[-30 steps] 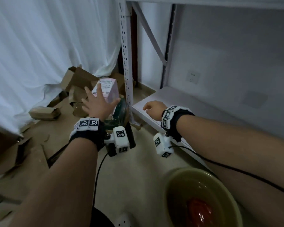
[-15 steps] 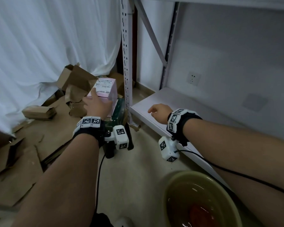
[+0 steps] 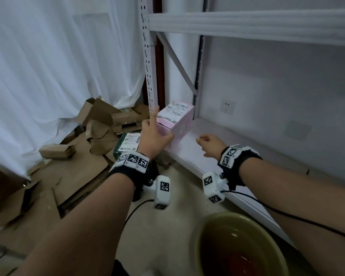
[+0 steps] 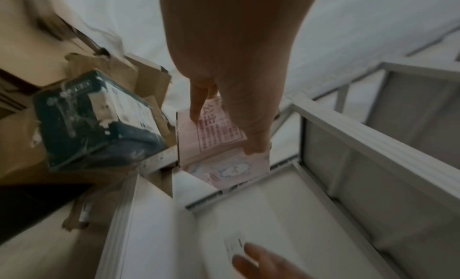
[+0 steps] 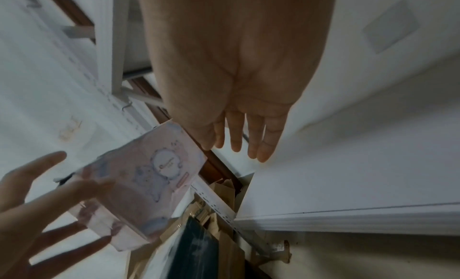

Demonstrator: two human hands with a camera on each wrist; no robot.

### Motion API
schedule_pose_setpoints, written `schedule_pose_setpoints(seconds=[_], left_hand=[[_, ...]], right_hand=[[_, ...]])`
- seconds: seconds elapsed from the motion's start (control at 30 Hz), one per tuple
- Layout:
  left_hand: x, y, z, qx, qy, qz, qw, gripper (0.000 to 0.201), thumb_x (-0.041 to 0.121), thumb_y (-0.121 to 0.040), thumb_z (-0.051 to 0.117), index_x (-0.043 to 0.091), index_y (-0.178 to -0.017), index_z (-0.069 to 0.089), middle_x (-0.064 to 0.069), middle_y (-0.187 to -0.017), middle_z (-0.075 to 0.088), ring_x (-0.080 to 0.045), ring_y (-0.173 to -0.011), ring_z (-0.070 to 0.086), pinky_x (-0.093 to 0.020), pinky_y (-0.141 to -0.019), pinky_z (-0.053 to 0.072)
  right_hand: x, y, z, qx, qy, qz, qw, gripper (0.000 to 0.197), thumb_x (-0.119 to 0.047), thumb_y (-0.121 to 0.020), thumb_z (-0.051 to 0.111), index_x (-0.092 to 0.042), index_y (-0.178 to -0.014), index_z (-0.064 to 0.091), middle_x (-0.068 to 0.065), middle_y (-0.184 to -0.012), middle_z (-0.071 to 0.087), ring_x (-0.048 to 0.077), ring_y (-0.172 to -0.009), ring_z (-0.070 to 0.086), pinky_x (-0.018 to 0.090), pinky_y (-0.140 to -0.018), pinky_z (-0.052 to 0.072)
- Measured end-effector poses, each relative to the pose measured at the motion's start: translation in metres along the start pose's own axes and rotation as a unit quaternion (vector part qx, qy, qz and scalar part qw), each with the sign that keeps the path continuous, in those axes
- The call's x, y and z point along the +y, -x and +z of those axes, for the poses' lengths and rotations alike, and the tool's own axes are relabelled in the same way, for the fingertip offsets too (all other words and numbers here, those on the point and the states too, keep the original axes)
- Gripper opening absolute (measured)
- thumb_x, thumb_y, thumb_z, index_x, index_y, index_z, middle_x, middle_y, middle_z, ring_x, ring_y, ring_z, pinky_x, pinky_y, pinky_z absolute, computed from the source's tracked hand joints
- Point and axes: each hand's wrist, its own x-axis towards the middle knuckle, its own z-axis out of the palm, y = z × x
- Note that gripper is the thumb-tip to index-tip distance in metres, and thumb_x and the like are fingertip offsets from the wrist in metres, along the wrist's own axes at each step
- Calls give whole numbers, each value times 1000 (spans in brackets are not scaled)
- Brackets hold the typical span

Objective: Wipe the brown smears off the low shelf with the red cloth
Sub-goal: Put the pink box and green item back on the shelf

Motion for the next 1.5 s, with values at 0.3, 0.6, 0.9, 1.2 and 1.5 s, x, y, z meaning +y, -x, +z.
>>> schedule_pose_setpoints(seconds=[0.3, 0.6, 0.9, 1.2, 1.5], left_hand=[[63, 44, 60, -77, 88, 13, 993, 93, 30, -81, 71, 34, -150, 9, -14, -140, 30, -29, -129, 38, -25, -98, 34], [111, 72, 126, -141, 49, 60, 987, 86, 35, -79, 72, 28, -147, 21, -12, -131, 37, -28, -122, 46, -36, -107, 41], [134, 81, 208, -335, -35, 135, 932, 84, 29, -86, 67, 22, -152, 15, -7, -149, 37, -20, -136, 37, -28, -109, 32], [166, 87, 292, -372, -67, 138, 916, 71, 26, -95, 54, 16, -152, 13, -3, -158, 19, -17, -145, 20, -27, -115, 20], [190, 101, 350, -407, -73, 140, 900, 70, 22, -95, 53, 14, -152, 13, -4, -158, 17, -18, -146, 18, -27, -117, 18]], right_hand=[[28, 52, -41, -44, -197, 71, 977, 57, -50, -95, 42, -23, -144, 28, 10, -145, 35, 34, -123, 45, 40, -88, 51], [75, 78, -92, -3, -315, 104, 944, 46, -55, -95, 37, -20, -122, 50, 9, -104, 63, 27, -91, 63, 38, -70, 57], [174, 98, -148, 91, -372, 224, 896, 51, -54, -85, 57, -17, -120, 51, 7, -104, 60, 28, -93, 59, 44, -82, 52], [342, 99, -212, 286, -364, 302, 834, 117, -69, -45, 71, -8, -139, 41, 10, -136, 53, 33, -112, 58, 48, -95, 50], [405, 119, -265, 333, -377, 323, 802, 86, -62, -50, 64, -10, -118, 56, 11, -118, 63, 35, -94, 65, 57, -83, 53]])
